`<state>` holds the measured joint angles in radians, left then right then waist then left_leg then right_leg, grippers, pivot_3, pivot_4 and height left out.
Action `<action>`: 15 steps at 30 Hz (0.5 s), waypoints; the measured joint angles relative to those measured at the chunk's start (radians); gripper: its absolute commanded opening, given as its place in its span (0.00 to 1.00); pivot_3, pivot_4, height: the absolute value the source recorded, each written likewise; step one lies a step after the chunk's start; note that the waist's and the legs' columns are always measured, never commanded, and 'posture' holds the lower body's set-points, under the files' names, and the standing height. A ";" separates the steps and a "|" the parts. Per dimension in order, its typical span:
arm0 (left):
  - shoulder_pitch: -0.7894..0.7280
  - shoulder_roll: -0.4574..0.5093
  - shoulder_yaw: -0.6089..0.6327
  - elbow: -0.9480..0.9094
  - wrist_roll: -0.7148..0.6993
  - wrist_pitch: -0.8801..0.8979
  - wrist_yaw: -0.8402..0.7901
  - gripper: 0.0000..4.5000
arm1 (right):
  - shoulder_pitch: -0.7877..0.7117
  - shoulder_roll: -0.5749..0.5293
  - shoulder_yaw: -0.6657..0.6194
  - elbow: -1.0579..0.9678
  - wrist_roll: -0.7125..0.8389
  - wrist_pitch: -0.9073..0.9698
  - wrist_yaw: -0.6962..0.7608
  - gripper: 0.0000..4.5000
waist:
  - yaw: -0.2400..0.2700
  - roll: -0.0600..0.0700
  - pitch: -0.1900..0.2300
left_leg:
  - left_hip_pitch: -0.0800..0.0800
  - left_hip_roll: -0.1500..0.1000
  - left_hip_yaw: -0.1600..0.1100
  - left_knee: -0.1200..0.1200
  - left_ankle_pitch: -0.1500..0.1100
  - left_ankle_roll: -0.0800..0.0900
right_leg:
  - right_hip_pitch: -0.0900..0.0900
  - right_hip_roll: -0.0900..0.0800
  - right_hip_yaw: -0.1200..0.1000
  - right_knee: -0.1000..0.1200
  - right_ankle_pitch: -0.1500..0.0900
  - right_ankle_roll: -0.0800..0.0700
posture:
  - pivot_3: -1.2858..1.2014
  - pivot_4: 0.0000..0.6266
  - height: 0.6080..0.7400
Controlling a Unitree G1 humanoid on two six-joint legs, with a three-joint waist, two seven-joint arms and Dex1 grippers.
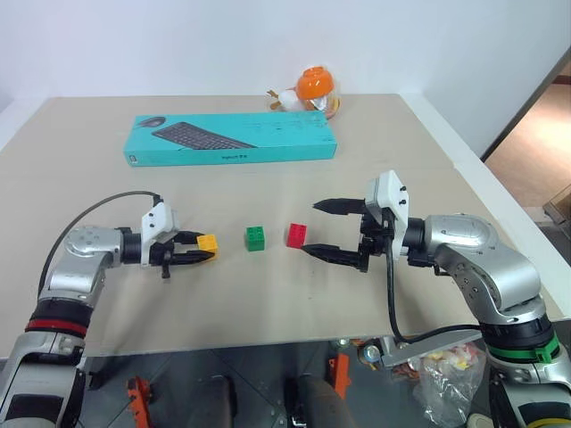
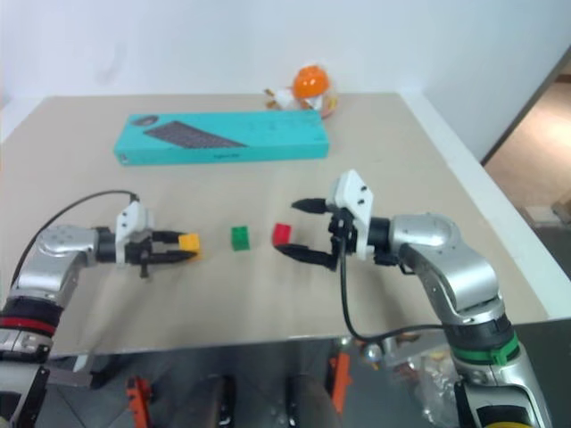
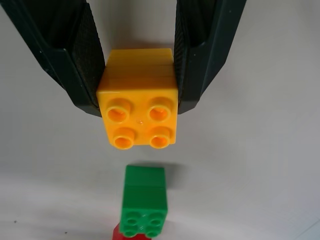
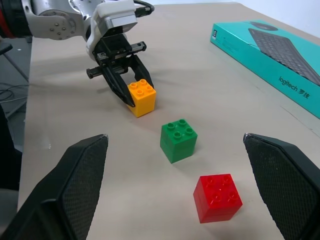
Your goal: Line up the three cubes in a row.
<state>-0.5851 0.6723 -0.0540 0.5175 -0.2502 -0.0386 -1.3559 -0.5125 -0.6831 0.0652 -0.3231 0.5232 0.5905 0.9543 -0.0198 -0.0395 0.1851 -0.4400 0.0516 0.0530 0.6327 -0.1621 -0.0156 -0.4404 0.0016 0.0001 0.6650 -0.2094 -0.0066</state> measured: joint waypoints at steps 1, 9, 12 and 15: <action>-0.009 -0.007 -0.003 0.015 0.005 -0.008 -0.006 0.29 | 0.005 -0.001 0.000 -0.004 0.000 0.001 -0.002 1.00 | 0.000 0.000 0.000 | 0.000 0.000 0.000 0.000 0.000 0.000 | 0.000 0.000 0.000 0.000 0.001 0.002 | 0.52 0.24 1.00; -0.058 -0.038 -0.017 0.098 0.035 -0.075 -0.029 0.29 | 0.037 -0.015 -0.006 -0.040 0.004 0.022 -0.023 1.00 | 0.000 0.000 0.000 | 0.000 0.000 -0.001 0.001 0.000 0.000 | 0.001 0.000 0.000 0.000 0.001 0.002 | 0.52 0.24 1.00; -0.074 -0.043 -0.021 0.122 0.051 -0.107 -0.029 0.29 | 0.044 -0.018 -0.008 -0.049 0.006 0.025 -0.026 1.00 | 0.001 0.000 0.000 | 0.001 0.000 -0.001 0.001 0.000 0.001 | 0.002 -0.001 0.000 0.000 0.000 0.000 | 0.52 0.24 1.00; -0.081 -0.055 -0.020 0.139 0.055 -0.113 -0.027 0.29 | 0.050 -0.021 -0.015 -0.049 0.006 0.026 -0.027 1.00 | 0.001 0.000 0.000 | 0.001 -0.001 -0.001 0.001 0.002 0.003 | 0.002 -0.003 0.000 0.000 0.000 0.000 | 0.52 0.24 1.00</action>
<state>-0.6666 0.6173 -0.0741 0.6561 -0.1955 -0.1521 -1.3828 -0.4627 -0.7037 0.0506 -0.3724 0.5293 0.6167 0.9277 -0.0184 -0.0394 0.1850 -0.4393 0.0507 0.0523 0.6341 -0.1605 -0.0126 -0.4385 -0.0015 0.0000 0.6652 -0.2095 -0.0064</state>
